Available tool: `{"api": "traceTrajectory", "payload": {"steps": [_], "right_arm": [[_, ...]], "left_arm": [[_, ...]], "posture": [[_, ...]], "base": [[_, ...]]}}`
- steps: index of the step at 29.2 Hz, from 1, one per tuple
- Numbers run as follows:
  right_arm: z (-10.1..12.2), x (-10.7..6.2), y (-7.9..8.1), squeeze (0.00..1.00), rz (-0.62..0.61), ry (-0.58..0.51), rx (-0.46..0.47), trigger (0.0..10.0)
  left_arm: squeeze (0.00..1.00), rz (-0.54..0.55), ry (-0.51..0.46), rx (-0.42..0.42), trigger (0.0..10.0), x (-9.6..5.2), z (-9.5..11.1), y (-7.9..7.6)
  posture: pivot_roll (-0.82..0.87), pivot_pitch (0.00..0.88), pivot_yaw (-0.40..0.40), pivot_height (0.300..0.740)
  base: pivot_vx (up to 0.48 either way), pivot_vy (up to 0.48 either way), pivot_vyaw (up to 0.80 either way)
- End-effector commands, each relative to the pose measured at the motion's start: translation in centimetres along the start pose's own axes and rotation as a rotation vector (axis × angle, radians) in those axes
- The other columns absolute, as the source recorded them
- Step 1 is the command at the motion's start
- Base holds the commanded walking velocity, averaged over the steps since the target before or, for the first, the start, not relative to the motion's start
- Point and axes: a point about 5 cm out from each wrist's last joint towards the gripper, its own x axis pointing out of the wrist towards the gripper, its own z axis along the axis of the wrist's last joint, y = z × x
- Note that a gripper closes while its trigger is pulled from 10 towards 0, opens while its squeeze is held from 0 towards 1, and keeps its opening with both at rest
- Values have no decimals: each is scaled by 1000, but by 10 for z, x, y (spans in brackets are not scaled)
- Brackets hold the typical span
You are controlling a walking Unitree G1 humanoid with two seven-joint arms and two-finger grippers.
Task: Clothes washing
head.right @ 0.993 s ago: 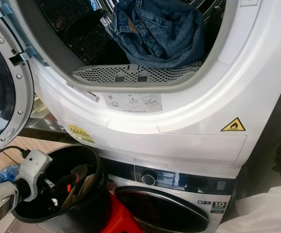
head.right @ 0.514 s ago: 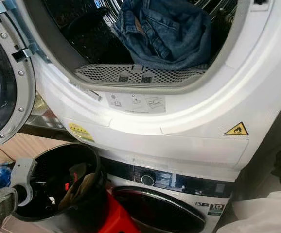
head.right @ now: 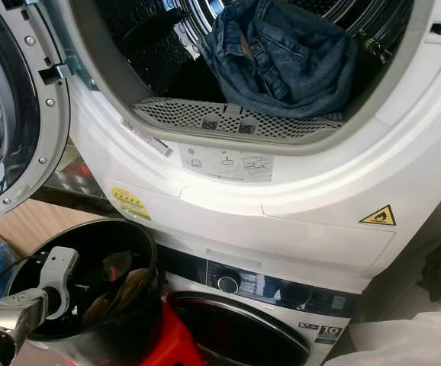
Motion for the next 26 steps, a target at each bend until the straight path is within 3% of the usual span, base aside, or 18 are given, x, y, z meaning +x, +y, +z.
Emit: {"api": "traceTrajectory", "payload": {"steps": [1,3,5,8,18,20,23,25,26], "right_arm": [[-5,0,0,0,1,14,-19,10000],[-6,0,-6,0,-5,5,-33,10000],[-5,0,-10,0,-11,-4,-40,10000],[-2,0,-18,0,-25,-15,-63,10000],[6,1,-44,0,-63,-49,-119,10000],[9,1,-49,0,-70,-58,-133,10000],[11,1,-53,0,-73,-64,-136,10000],[13,1,-55,0,-72,-68,-149,10000],[15,1,-55,0,-73,-68,-155,10000]], "left_arm": [[1000,-1,8,41,10000,-2,3,5],[1000,-15,3,167,10000,2,16,2],[1000,-24,-11,207,10000,5,23,-1],[1000,-70,-42,196,10000,9,33,-8],[1000,-256,-60,185,10000,21,35,-38],[1000,-333,-41,186,10000,23,31,-49],[1000,-352,-12,219,10000,25,26,-54],[1000,-357,67,284,10000,26,16,-56],[631,-352,103,289,10000,25,12,-55]], "posture": [[-69,47,57,740],[-86,61,35,740],[-96,64,29,740],[-119,75,5,740],[-166,114,-56,740],[-180,119,-72,740],[-185,123,-82,740],[-182,128,-89,740],[-176,130,-90,740]], "base": [[0,0,0],[0,0,0],[0,0,0],[0,0,0],[0,0,0],[0,0,0],[0,0,0],[0,0,0],[0,0,0]]}}
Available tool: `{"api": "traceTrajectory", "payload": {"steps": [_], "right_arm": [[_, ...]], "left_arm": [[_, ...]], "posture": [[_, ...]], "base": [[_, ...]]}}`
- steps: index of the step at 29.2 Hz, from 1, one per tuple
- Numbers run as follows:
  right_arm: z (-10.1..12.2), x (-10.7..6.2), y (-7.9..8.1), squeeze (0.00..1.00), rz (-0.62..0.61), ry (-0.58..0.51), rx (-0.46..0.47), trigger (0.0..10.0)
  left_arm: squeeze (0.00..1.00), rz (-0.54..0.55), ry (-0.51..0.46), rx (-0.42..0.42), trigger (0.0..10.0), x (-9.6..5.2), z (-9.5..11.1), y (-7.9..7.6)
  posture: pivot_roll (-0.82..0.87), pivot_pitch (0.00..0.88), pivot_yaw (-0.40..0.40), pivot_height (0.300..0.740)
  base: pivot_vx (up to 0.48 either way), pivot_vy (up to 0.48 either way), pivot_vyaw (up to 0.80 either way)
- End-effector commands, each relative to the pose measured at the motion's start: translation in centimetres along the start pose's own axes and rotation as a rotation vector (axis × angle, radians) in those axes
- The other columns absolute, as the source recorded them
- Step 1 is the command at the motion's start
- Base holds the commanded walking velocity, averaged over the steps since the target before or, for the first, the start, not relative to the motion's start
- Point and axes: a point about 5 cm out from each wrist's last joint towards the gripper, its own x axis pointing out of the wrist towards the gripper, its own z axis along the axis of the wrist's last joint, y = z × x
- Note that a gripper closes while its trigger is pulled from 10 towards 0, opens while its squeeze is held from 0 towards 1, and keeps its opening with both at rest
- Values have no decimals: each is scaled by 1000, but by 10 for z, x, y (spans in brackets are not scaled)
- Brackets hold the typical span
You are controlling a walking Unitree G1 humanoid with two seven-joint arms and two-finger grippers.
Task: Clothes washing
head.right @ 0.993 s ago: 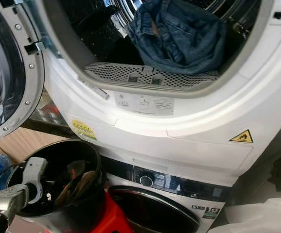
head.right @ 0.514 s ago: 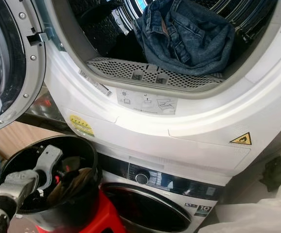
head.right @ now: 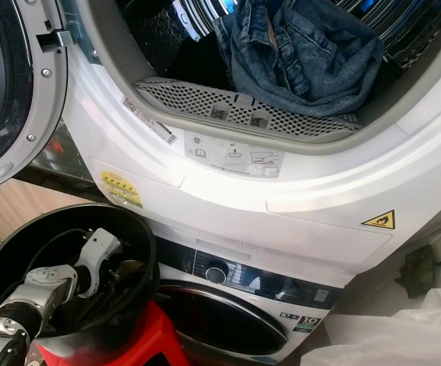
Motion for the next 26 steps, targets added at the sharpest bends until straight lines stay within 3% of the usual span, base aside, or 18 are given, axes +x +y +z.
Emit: {"api": "traceTrajectory", "payload": {"steps": [1,2,3,7,14,16,17,19,23,26], "right_arm": [[2,0,-7,0,-11,-5,-15,10000],[2,0,-7,0,-10,-7,-14,10000],[4,1,-6,0,-7,-9,-18,10000],[7,1,-1,0,6,-12,-23,10000],[10,1,7,0,24,-13,-28,10000],[11,1,10,0,28,-11,-27,10000],[11,1,10,0,28,-11,-27,10000],[12,1,16,0,38,-11,-21,10000],[13,1,23,0,53,-12,-16,10000],[13,0,25,0,59,-14,-18,10000]], "left_arm": [[412,-57,134,10,10000,5,-22,-14],[412,-61,142,13,10000,5,-23,-14],[0,-53,187,37,10000,3,-29,-13],[0,-23,268,43,10000,-2,-42,-10],[0,-71,381,39,10000,-16,-56,-3],[0,-60,470,121,10000,-25,-62,4],[0,-60,470,121,10000,-25,-62,4],[0,-34,572,223,10000,-34,-68,13],[0,-2,529,177,10000,-32,-68,11],[0,15,538,200,10000,-26,-75,3]], "posture": [[-173,128,-90,740],[-173,128,-90,740],[-167,125,-91,740],[-150,115,-89,740],[-120,102,-76,740],[-106,99,-67,740],[-106,99,-67,740],[-94,98,-56,740],[-90,96,-58,740],[-93,95,-59,740]], "base": [[0,0,0],[0,0,0],[0,0,0],[0,0,0],[0,0,0],[0,0,0],[0,0,0],[0,0,0],[0,0,0],[0,0,0]]}}
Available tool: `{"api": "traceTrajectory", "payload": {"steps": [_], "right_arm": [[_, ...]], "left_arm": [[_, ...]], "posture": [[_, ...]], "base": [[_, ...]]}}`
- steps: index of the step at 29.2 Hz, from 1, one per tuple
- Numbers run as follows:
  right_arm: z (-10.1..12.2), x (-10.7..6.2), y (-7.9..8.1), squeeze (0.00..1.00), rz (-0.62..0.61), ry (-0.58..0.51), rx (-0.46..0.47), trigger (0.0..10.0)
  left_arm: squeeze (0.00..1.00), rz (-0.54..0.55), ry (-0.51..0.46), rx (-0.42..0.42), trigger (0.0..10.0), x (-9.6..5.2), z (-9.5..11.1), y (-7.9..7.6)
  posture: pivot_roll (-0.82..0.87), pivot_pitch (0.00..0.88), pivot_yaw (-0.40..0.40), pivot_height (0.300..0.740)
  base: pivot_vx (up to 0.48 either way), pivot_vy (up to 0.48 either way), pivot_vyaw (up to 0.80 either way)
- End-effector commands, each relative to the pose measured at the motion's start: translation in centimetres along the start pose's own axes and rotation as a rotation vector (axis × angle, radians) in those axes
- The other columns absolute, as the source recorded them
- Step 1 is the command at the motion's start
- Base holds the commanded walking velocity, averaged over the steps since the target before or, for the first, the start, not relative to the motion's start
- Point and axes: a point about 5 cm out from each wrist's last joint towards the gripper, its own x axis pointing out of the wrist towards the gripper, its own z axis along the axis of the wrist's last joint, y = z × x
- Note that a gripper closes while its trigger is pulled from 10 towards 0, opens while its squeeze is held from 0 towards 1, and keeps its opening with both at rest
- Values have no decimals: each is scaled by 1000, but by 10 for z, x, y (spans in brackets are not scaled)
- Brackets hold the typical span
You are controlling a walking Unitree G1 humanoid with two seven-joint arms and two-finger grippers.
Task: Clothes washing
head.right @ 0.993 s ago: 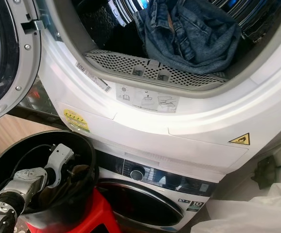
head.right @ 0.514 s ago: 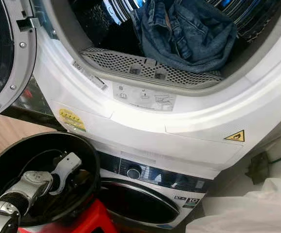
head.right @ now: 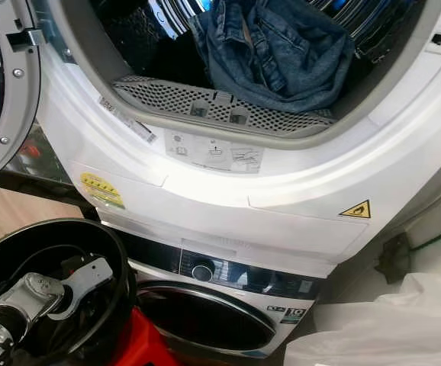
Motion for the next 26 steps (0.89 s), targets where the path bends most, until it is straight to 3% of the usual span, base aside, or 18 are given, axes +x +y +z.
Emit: {"api": "traceTrajectory", "payload": {"steps": [1,5,10,11,12,26], "right_arm": [[-2,0,-1,0,-6,12,6,10000],[-2,0,-3,0,-11,13,4,10000],[-3,0,-3,0,-14,16,9,10000],[-3,0,-3,0,-11,17,8,10000],[-4,0,-3,0,-9,19,5,10000],[-6,-1,4,0,11,33,2,10000]], "left_arm": [[0,-16,114,-20,10000,7,-28,-15],[0,95,88,-45,10000,18,-22,-25],[0,96,62,-66,10000,28,-15,-38],[0,93,58,-71,3137,29,-14,-40],[0,89,54,-82,0,30,-14,-42],[0,68,86,-102,0,33,-19,-50]], "posture": [[-93,95,-59,740],[-100,99,-57,740],[-108,97,-55,740],[-108,97,-53,740],[-107,97,-53,740],[-90,94,-49,740]], "base": [[0,0,0],[0,0,0],[0,0,0],[0,0,0],[0,0,0],[0,0,0]]}}
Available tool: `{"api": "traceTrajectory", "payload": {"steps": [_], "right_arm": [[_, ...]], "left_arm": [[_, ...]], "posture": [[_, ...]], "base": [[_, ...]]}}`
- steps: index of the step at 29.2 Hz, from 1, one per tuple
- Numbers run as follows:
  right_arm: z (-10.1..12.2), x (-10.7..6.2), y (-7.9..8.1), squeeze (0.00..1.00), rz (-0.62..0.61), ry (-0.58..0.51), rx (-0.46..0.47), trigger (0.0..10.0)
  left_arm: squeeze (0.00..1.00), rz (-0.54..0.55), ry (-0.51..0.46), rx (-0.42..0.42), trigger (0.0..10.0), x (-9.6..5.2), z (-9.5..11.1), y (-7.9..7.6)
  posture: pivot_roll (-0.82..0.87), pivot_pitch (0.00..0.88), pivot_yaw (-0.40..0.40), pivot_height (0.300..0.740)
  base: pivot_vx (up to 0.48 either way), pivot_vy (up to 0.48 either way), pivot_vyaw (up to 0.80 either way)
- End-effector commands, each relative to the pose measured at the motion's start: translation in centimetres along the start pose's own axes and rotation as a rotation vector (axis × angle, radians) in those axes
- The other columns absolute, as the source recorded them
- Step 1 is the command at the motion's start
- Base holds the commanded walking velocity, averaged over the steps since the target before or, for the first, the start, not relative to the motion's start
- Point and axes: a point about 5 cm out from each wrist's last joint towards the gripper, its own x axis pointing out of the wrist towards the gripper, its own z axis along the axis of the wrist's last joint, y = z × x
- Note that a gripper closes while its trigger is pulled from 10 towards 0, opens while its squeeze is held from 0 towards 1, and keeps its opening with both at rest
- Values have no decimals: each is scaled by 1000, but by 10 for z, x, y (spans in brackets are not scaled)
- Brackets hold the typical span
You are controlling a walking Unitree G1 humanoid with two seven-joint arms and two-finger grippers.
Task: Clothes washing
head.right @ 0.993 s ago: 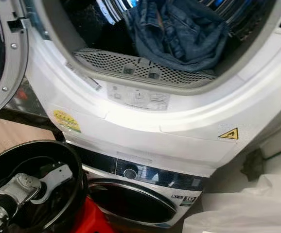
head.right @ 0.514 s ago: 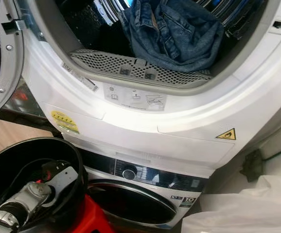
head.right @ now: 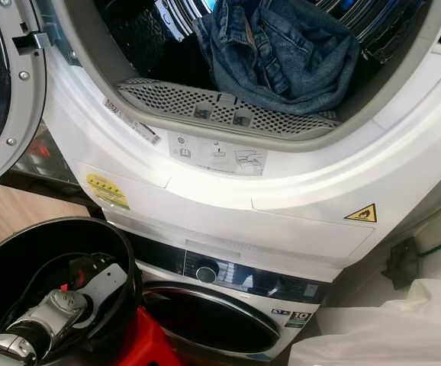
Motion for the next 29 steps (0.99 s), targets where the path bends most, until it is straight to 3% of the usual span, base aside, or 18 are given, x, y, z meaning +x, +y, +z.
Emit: {"api": "traceTrajectory", "payload": {"steps": [1,8,15,21,29], "right_arm": [[-3,0,3,0,11,15,4,10000],[-3,0,8,0,25,16,4,10000],[-4,-1,13,0,38,21,5,10000],[-3,-1,20,0,59,20,7,10000],[-1,-2,28,0,88,13,14,10000]], "left_arm": [[0,-64,136,-21,0,4,-31,-21],[0,-30,151,-26,0,4,-34,-21],[0,93,123,-80,0,3,-30,-12],[0,234,-20,-178,0,-1,-13,3],[0,296,-152,-238,0,-10,-12,-5]], "posture": [[-87,93,-50,740],[-83,91,-42,740],[-71,85,-29,740],[-55,77,-14,740],[-30,63,9,740]], "base": [[0,0,0],[0,0,0],[0,0,0],[0,0,0],[0,0,0]]}}
